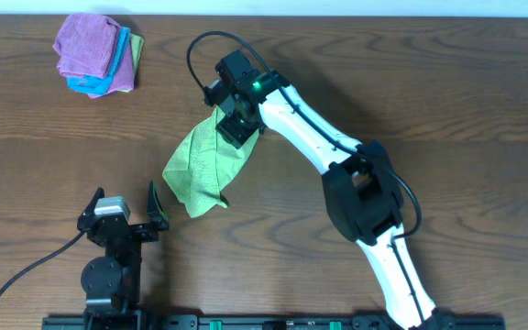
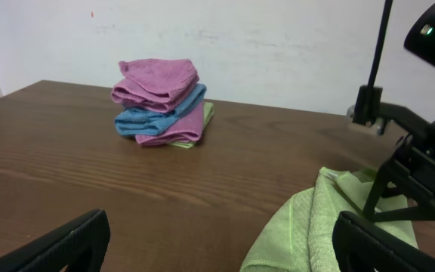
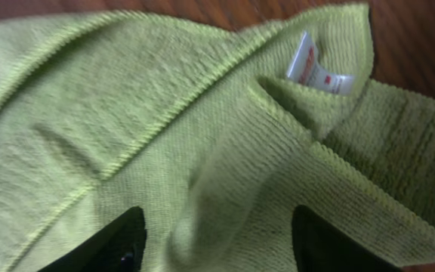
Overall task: Fold the cloth
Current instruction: 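Lower the green cloth onto the table center with the right gripper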
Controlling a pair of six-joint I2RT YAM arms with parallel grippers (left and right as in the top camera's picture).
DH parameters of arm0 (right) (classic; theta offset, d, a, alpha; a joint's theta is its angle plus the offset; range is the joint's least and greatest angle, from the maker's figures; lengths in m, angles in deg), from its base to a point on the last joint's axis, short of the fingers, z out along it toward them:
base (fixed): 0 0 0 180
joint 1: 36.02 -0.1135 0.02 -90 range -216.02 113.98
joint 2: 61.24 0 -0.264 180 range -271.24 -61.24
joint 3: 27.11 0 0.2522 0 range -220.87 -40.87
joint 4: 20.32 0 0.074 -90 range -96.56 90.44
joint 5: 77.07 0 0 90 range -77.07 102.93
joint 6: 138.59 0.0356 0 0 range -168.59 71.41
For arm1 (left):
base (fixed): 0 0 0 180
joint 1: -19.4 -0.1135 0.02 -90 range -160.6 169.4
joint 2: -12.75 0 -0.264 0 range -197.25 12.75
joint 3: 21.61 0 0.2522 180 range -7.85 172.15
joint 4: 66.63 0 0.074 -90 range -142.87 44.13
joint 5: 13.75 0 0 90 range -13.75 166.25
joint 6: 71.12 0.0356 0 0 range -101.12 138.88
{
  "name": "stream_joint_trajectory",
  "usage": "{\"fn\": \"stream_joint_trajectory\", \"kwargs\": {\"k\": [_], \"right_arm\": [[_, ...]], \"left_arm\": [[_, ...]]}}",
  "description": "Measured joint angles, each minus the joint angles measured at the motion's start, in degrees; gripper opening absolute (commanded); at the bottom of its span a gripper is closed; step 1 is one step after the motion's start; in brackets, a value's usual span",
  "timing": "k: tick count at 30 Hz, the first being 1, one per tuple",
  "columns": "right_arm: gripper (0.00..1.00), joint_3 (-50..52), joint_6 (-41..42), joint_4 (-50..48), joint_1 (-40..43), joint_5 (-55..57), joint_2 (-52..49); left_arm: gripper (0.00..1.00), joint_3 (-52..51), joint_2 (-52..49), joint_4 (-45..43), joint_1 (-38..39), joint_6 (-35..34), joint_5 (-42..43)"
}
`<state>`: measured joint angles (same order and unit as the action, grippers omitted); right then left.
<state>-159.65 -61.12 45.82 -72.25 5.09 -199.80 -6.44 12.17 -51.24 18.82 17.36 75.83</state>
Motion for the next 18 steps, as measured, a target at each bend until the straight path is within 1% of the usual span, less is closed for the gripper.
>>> {"fn": "stream_joint_trajectory", "kwargs": {"k": [1, 2, 3, 4, 6, 10, 13, 18], "right_arm": [[0.49, 0.0, 0.0, 0.0, 0.0, 0.3, -0.3], [0.39, 0.0, 0.0, -0.1, 0.0, 0.5, -0.6], [0.27, 0.0, 0.2, -0.2, 0.0, 0.8, -0.8], [0.16, 0.0, 0.0, -0.3, 0.0, 1.0, -1.0], [0.02, 0.0, 0.0, -0.4, 0.0, 1.3, -1.1], [0.01, -0.1, 1.6, 1.4, 0.0, 1.6, -1.1], [0.01, -1.4, 2.8, 6.9, 0.0, 1.9, -1.1], [0.01, -7.3, 3.8, 15.2, 0.0, 3.9, -0.3]], "left_arm": [[0.95, 0.0, 0.0, 0.0, 0.0, 0.0, 0.0], [0.95, 0.0, 0.0, 0.0, 0.0, 0.0, 0.0], [0.95, 0.0, 0.0, 0.0, 0.0, 0.0, 0.0], [0.95, 0.0, 0.0, 0.0, 0.0, 0.0, 0.0], [0.95, 0.0, 0.0, 0.0, 0.0, 0.0, 0.0], [0.96, 0.0, 0.0, 0.0, 0.0, 0.0, 0.0], [0.96, 0.0, 0.0, 0.0, 0.0, 0.0, 0.0], [0.95, 0.0, 0.0, 0.0, 0.0, 0.0, 0.0]]}}
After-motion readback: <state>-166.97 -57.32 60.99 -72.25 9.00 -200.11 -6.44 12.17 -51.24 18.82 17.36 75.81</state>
